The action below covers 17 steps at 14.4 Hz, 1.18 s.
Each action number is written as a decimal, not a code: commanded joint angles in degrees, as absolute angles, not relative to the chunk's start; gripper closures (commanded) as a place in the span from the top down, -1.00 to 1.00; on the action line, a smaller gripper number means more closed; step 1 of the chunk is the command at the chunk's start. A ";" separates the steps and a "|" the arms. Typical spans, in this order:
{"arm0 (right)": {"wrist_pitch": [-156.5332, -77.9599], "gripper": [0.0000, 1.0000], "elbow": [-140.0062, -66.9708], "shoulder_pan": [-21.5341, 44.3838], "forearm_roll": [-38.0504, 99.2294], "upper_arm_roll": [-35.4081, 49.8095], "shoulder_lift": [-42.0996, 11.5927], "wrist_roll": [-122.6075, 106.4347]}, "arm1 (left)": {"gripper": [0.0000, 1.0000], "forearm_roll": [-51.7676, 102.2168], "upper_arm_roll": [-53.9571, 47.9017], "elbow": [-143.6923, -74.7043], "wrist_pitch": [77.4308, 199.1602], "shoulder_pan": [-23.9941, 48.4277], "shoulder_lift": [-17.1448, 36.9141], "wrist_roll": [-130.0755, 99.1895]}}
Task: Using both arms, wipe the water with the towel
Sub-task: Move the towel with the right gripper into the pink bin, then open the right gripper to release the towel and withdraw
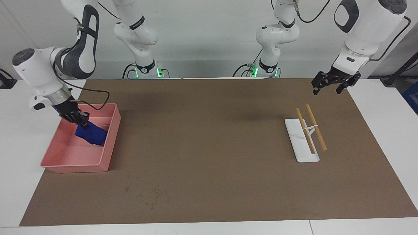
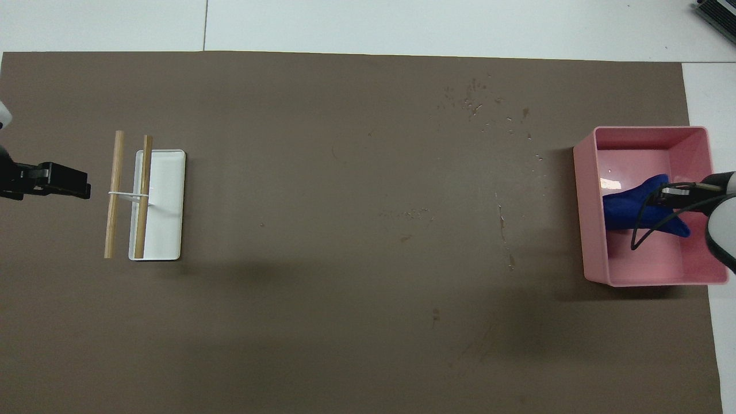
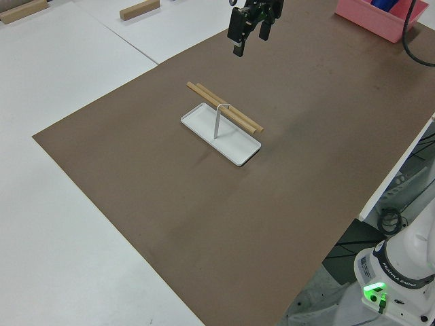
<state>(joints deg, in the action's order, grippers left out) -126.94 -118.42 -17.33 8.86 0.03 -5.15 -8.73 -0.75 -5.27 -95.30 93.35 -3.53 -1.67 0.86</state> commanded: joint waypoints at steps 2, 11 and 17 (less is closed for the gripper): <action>-129.03 0.14 -122.70 -17.84 7.56 0.79 -3.60 -8.44 | 1.00 -0.79 -4.92 -96.50 94.31 -2.90 -2.81 -0.09; -109.98 1.00 -105.49 -14.07 1.41 1.67 -0.88 -8.09 | 1.00 -0.62 -5.01 -97.12 94.13 -2.46 -3.34 -0.09; -98.81 1.00 -94.94 -3.18 -2.55 1.76 -1.58 3.50 | 1.00 -0.79 -5.01 -96.59 94.66 -1.41 -3.25 -0.09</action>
